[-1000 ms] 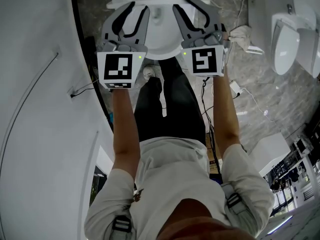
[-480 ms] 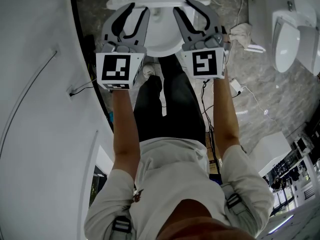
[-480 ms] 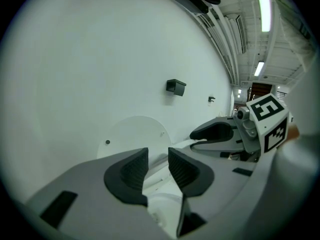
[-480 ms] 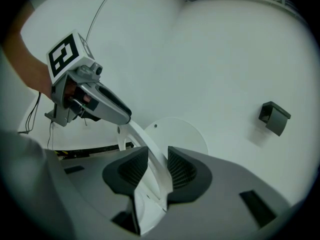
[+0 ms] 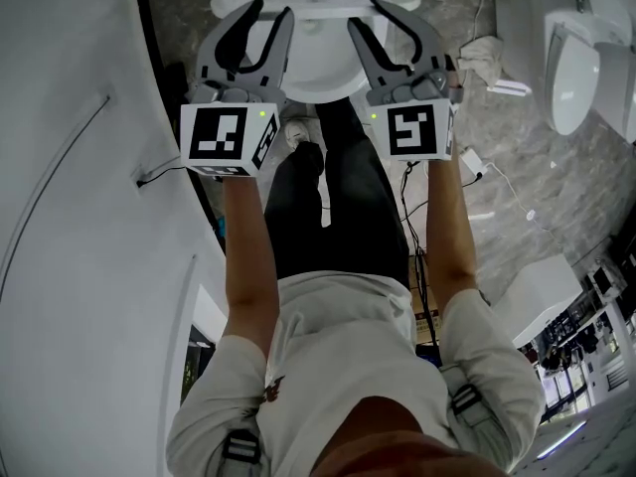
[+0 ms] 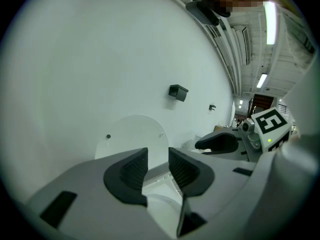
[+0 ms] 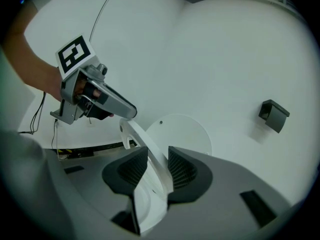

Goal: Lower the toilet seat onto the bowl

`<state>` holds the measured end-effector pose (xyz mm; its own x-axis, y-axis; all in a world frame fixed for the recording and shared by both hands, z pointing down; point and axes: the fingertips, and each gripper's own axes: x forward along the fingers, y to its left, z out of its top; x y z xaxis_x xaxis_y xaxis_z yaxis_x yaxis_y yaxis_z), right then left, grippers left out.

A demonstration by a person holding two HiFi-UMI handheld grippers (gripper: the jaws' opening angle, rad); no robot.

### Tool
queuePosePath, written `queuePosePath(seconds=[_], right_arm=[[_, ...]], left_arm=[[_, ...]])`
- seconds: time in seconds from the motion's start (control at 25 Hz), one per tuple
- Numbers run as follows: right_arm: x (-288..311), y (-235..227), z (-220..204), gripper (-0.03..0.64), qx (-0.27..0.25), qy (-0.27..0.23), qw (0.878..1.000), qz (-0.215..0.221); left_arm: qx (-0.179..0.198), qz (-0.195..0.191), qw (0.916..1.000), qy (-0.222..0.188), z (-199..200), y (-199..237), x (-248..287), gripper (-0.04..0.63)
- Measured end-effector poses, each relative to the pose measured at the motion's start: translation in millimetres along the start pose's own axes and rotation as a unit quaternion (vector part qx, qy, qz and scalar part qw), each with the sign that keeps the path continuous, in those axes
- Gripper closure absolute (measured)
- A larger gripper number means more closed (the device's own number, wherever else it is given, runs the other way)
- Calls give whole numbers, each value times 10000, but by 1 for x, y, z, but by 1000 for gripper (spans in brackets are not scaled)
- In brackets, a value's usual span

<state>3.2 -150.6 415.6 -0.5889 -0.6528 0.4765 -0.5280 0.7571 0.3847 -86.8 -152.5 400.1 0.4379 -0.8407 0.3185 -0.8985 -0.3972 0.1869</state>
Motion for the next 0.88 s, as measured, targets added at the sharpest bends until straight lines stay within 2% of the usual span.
queuePosePath(seconds=[0.88], right_arm=[[-27, 42, -30, 469, 34, 509, 9986, 111]], left_arm=[[-52, -174, 9994, 311, -44, -21, -22, 468]])
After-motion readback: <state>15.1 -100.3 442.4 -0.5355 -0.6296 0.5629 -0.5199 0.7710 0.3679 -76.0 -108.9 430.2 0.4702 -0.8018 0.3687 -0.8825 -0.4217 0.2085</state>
